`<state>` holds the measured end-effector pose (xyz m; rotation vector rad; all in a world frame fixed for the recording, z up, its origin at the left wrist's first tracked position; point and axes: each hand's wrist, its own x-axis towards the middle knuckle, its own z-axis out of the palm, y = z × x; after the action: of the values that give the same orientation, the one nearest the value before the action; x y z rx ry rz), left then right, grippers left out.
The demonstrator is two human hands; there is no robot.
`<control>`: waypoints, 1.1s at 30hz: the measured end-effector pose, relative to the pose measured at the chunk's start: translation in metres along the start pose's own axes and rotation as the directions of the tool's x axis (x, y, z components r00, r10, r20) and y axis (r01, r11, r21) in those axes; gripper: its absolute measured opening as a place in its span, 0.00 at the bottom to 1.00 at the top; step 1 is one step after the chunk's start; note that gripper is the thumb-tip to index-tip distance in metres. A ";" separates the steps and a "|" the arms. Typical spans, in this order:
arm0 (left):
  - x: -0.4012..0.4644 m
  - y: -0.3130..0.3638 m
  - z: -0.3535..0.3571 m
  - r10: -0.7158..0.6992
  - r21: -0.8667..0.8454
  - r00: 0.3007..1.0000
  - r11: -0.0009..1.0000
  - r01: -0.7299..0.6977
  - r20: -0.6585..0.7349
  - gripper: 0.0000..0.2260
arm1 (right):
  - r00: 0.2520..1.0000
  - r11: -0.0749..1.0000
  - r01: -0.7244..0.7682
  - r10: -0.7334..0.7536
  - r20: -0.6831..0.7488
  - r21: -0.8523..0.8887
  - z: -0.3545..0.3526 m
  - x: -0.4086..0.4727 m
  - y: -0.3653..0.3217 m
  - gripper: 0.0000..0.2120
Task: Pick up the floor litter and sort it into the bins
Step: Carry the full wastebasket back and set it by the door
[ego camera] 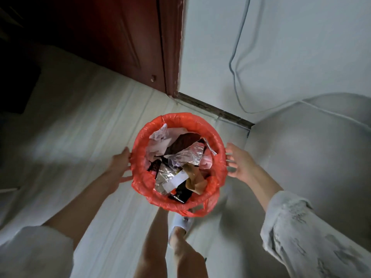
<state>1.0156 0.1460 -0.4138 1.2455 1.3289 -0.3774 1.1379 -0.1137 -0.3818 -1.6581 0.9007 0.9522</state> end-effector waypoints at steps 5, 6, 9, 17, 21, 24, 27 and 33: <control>0.081 0.003 0.055 -0.021 -0.011 1.000 1.000 0.021 -0.009 0.17 | 0.999 0.999 0.032 -0.032 -0.018 -0.029 0.004 0.101 -0.026 0.10; 0.099 0.004 0.065 -0.015 0.021 1.000 1.000 0.016 -0.020 0.17 | 0.999 0.999 0.035 -0.037 -0.032 -0.041 0.007 0.124 -0.027 0.11; 0.160 0.018 0.090 0.033 0.068 0.999 0.997 -0.032 -0.014 0.17 | 0.992 0.996 0.089 -0.091 -0.086 -0.024 0.022 0.193 -0.036 0.12; 0.266 0.055 0.157 -0.018 -0.006 0.999 1.000 0.018 0.037 0.11 | 0.988 0.989 0.140 -0.143 -0.066 -0.042 0.032 0.326 -0.059 0.18; 0.297 0.063 0.183 -0.023 -0.026 0.999 0.999 0.025 0.044 0.12 | 0.986 0.987 0.153 -0.155 -0.056 -0.038 0.029 0.365 -0.073 0.12; 0.308 0.064 0.202 -0.022 -0.061 0.994 0.998 0.028 0.104 0.12 | 0.989 0.987 0.140 -0.143 -0.033 -0.072 0.020 0.386 -0.079 0.17; 0.307 0.063 0.222 0.019 -0.039 0.990 0.999 -0.013 0.138 0.12 | 0.988 0.981 0.147 -0.151 -0.024 -0.123 0.014 0.397 -0.085 0.27; 0.286 0.064 0.217 0.033 0.074 0.990 0.996 -0.043 0.139 0.17 | 0.937 0.834 0.312 -0.350 0.001 -0.455 0.033 0.367 -0.090 0.17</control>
<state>1.2620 0.1102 -0.6811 1.2833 1.1808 -0.4831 1.3651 -0.1049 -0.6847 -2.1788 0.4286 0.8935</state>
